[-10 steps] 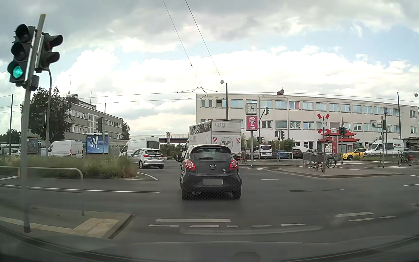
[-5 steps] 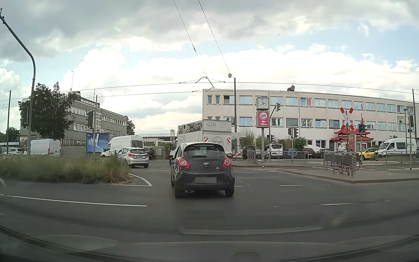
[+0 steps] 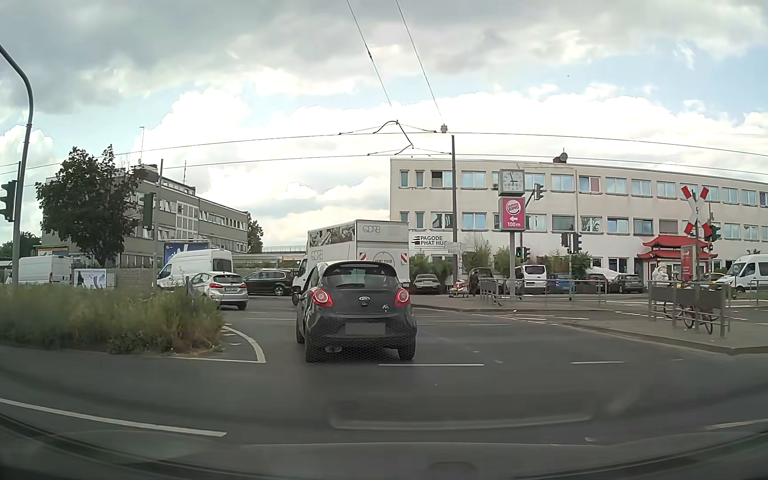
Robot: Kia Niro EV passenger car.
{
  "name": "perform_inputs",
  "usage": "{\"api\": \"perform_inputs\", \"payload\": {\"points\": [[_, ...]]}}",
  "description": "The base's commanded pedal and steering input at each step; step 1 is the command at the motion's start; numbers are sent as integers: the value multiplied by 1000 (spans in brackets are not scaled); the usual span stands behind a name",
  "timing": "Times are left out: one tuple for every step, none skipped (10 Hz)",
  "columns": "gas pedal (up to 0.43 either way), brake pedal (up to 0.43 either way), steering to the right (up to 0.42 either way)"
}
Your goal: Follow the waypoints while adhering to traffic rules and regulations
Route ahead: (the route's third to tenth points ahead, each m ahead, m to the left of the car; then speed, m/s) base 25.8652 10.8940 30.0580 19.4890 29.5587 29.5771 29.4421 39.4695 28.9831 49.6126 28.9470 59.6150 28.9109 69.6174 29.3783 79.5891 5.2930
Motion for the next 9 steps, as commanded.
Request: {"api": "perform_inputs", "payload": {"points": [[79, 30, -81], [79, 30, -87], [79, 30, -94], [79, 30, -100], [79, 30, -104], [79, 30, -109], [79, 30, -115], [79, 30, -119], [79, 30, -123]]}}
